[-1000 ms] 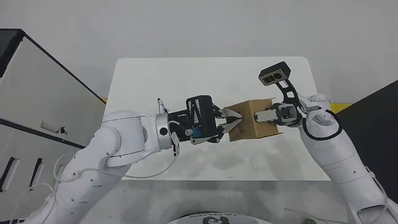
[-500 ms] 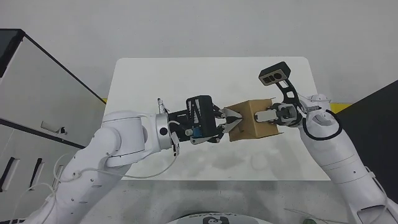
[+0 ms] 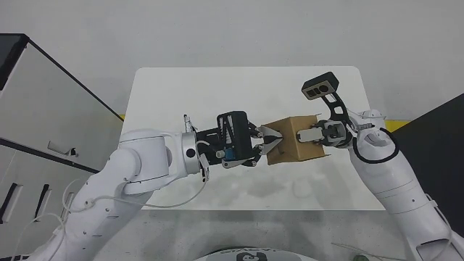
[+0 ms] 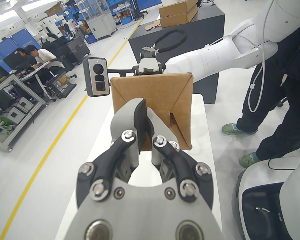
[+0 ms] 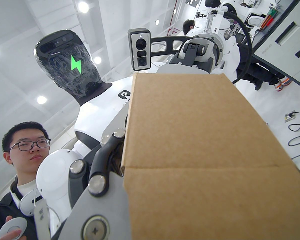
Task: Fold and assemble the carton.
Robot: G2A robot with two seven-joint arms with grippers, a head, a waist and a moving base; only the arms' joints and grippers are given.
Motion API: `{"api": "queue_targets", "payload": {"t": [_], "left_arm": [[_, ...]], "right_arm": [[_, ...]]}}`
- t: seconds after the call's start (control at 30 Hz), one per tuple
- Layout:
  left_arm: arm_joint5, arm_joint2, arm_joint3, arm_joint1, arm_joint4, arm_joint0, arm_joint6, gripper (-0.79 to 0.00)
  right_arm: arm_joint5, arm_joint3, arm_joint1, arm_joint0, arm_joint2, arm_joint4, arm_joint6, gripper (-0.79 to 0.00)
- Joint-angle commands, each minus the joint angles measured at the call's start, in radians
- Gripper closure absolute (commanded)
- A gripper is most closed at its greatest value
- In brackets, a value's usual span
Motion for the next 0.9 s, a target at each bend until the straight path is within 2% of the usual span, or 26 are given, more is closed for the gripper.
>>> {"api": "queue_targets", "payload": {"t": [0.0, 0.37, 0.4, 0.43, 0.47, 0.5, 0.6, 0.87], "left_arm": [[0.0, 0.0, 0.0, 0.0, 0.0, 0.0, 0.0, 0.0], [0.0, 0.0, 0.0, 0.0, 0.0, 0.0, 0.0, 0.0], [0.0, 0.0, 0.0, 0.0, 0.0, 0.0, 0.0, -0.668], [0.0, 0.0, 0.0, 0.0, 0.0, 0.0, 0.0, -0.557], [0.0, 0.0, 0.0, 0.0, 0.0, 0.0, 0.0, -0.243], [0.006, 0.001, 0.0, 0.0, -0.001, 0.003, 0.005, 0.0], [0.011, -0.001, -0.004, 0.0, 0.008, 0.012, 0.015, 0.0], [0.001, -0.028, -0.023, 0.005, 0.003, 0.028, 0.012, 0.0]], "right_arm": [[0.0, 0.0, 0.0, 0.0, 0.0, 0.0, 0.0, 0.0], [0.0, 0.0, 0.0, 0.0, 0.0, 0.0, 0.0, 0.0], [0.0, 0.0, 0.0, 0.0, 0.0, 0.0, 0.0, 0.0], [0.0, 0.0, 0.0, 0.0, 0.0, 0.0, 0.0, 0.0], [0.0, 0.0, 0.0, 0.0, 0.0, 0.0, 0.0, 0.0], [0.0, 0.0, 0.0, 0.0, 0.0, 0.0, 0.0, 0.0], [0.01, -0.025, -0.001, -0.012, 0.007, -0.023, -0.038, 0.0], [0.021, -0.032, -0.003, -0.025, 0.039, -0.029, -0.016, 0.0]]}}
